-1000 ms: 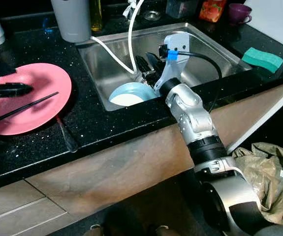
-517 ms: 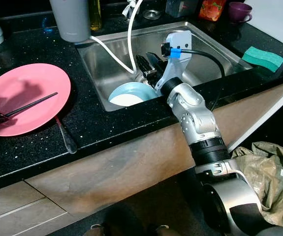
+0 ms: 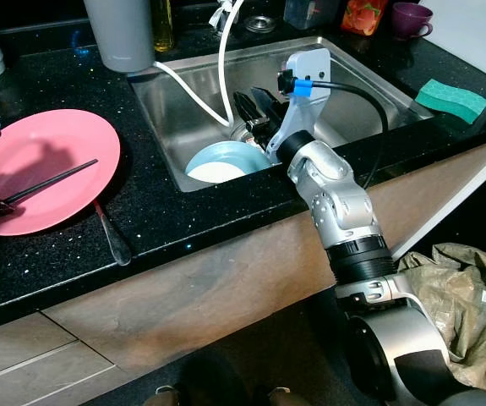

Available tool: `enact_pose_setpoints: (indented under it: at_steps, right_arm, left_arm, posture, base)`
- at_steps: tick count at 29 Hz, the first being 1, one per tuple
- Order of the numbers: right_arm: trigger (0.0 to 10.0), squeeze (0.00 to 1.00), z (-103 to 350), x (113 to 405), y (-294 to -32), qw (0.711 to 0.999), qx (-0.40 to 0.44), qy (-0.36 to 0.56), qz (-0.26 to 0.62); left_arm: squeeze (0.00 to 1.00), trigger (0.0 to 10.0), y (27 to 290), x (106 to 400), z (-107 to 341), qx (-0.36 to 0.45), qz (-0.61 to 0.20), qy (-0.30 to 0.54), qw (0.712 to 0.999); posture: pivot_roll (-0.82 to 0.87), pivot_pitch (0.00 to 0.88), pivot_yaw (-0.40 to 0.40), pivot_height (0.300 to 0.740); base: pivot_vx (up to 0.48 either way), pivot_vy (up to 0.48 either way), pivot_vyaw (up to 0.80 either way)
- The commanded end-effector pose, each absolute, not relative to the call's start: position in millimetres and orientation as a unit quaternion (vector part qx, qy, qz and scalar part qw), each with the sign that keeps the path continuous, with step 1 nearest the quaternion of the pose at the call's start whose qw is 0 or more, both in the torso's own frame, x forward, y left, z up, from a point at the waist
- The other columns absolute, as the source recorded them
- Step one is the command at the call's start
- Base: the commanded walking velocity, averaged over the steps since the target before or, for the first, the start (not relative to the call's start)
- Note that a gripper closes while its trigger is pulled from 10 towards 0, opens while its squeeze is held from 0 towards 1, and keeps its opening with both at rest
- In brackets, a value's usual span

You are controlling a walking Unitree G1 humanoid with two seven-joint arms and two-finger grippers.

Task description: Kitchen organization

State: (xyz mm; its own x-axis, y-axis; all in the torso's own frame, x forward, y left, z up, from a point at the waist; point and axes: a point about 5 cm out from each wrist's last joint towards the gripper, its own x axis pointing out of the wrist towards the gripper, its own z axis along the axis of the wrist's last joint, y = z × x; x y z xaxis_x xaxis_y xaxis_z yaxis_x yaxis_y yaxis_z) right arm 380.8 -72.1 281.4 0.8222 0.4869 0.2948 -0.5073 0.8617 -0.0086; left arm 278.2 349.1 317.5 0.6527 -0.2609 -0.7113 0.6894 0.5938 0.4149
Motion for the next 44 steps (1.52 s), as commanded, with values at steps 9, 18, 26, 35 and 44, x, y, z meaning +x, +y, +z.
enact_pose_setpoints:
  at_steps: [9,18,26,35,44]
  right_arm:
    - [10.0,0.00,281,380,-73,0.955,0.037,-0.141,0.258]
    - [10.0,0.00,283,381,-75,0.956,0.038,-0.143,0.254]
    - [10.0,0.00,288,381,-75,0.955,0.046,-0.146,0.255]
    - [10.0,0.00,290,381,-76,0.953,0.064,-0.147,0.256]
    - [10.0,0.00,302,380,-73,0.949,0.110,-0.166,0.243]
  left_arm:
    - [0.00,0.0,350,282,302,0.307,-0.283,0.320,0.851]
    - [0.00,0.0,352,287,309,0.311,-0.252,0.307,0.864]
    - [0.00,0.0,326,299,353,0.242,-0.286,0.147,0.915]
    - [0.00,0.0,303,309,410,0.065,-0.311,-0.044,0.947]
    - [0.00,0.0,253,352,399,0.001,-0.223,-0.169,0.960]
  posture:
    - [0.05,0.174,-0.014,0.740]
    - [0.05,0.172,-0.014,0.740]
    - [0.04,0.167,-0.013,0.740]
    - [0.04,0.159,-0.012,0.740]
    - [0.04,0.157,-0.016,0.740]
  base:
    - [0.000,0.000,0.00]
    - [0.000,0.000,0.00]
    - [0.000,0.000,0.00]
    - [0.000,0.000,0.00]
    - [0.000,0.000,0.00]
